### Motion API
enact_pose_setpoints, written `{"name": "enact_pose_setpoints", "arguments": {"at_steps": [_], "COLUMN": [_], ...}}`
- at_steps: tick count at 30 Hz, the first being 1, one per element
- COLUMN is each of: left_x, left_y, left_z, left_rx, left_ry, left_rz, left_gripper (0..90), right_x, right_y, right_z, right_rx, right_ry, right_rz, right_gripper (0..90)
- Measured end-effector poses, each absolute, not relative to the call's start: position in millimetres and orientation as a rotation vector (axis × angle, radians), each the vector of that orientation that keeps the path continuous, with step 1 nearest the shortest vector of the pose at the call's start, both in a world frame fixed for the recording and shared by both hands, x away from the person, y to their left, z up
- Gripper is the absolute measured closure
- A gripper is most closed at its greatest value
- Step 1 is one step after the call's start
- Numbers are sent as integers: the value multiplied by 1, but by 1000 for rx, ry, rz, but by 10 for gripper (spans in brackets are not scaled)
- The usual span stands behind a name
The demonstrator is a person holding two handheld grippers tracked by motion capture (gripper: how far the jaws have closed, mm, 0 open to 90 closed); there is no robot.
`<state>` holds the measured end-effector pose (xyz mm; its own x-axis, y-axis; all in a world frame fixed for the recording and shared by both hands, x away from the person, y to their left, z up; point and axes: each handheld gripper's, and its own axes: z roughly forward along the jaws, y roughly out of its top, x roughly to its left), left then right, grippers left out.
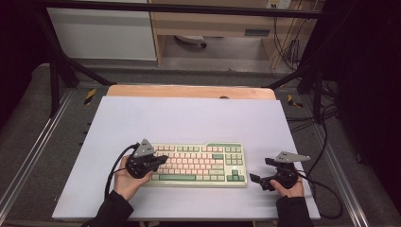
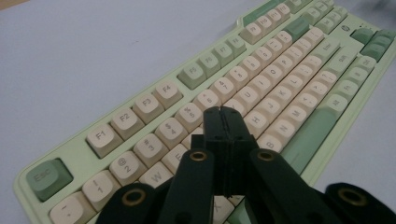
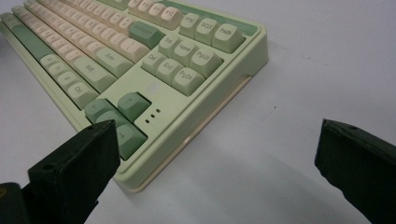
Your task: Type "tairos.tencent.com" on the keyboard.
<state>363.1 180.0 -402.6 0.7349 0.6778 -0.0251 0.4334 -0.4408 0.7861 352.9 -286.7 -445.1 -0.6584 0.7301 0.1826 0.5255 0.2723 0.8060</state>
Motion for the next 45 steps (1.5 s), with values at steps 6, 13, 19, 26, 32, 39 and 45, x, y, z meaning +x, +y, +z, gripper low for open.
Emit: {"name": "enact_pose_setpoints", "arguments": {"at_steps": [6, 13, 19, 26, 32, 39, 45], "left_x": [360, 358, 357, 360, 361, 361, 362], "left_y": [192, 203, 212, 216, 213, 213, 213], "left_z": [-405, -408, -415, -421, -424, -426, -429], "left_rx": [2104, 2104, 2108, 2111, 2125, 2126, 2131], "left_ry": [856, 879, 907, 928, 929, 929, 932], "left_rz": [380, 385, 385, 380, 382, 383, 383], "left_gripper": [900, 900, 900, 900, 900, 900, 900], "right_x": [353, 353, 353, 353, 353, 353, 353], "right_y": [-287, -287, -287, -286, -286, -286, -286], "right_z": [-445, -445, -445, -446, -446, -446, -446], "right_rx": [1165, 1165, 1164, 1163, 1162, 1161, 1162], "right_ry": [2317, 2319, 2319, 2323, 2323, 2323, 2326], "right_rz": [1329, 1326, 1326, 1324, 1324, 1324, 1321], "right_gripper": [6, 6, 6, 6, 6, 7, 7]}}
